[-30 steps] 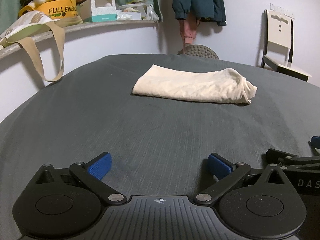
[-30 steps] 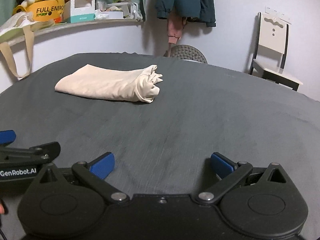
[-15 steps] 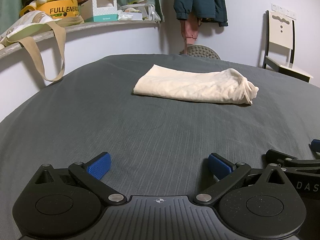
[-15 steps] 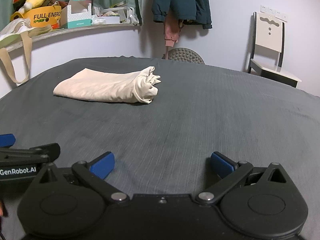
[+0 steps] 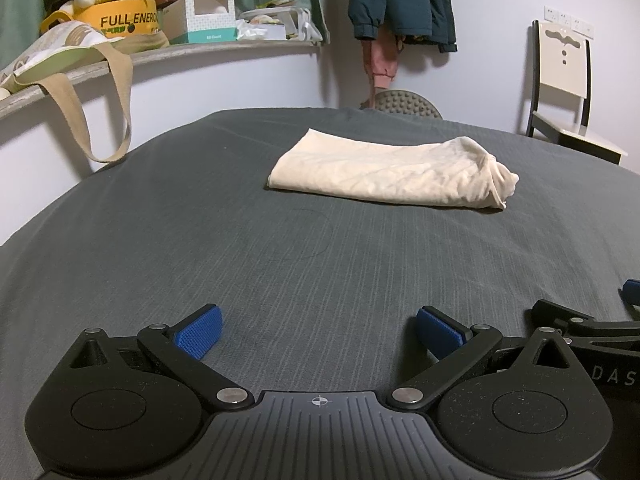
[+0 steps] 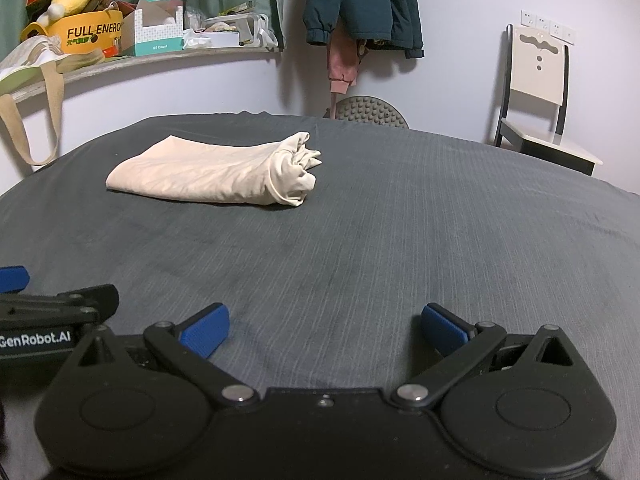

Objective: Fold clothes

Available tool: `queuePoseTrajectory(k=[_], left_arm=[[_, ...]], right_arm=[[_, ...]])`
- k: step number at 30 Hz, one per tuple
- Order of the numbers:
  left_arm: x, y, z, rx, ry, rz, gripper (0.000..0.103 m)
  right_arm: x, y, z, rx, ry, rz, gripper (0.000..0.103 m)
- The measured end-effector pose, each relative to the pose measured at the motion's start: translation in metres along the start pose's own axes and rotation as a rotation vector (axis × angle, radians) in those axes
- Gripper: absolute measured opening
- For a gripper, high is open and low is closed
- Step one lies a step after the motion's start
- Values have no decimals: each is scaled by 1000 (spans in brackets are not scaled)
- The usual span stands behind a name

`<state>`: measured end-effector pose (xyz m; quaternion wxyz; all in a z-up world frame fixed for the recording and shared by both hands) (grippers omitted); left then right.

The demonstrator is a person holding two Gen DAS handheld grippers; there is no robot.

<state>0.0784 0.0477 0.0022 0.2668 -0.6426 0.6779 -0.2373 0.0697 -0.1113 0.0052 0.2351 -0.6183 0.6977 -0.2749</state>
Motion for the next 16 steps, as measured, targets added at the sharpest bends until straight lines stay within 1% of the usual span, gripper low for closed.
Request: queuePoseTrajectory(k=[16], left_arm=[[-1, 0, 0, 1, 3, -3, 103]], right_arm=[[0, 2, 0, 5, 5, -2, 103]])
Point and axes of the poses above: each gripper's, at about its wrist camera, not at the fingertips, and z roughly the way its jaws point, x to its right, y to its underside, the point moved 5 cm from there along z, roughly the way its jaws point, and after that the axes turned 12 degrees about -x, right-handed, at the moved point
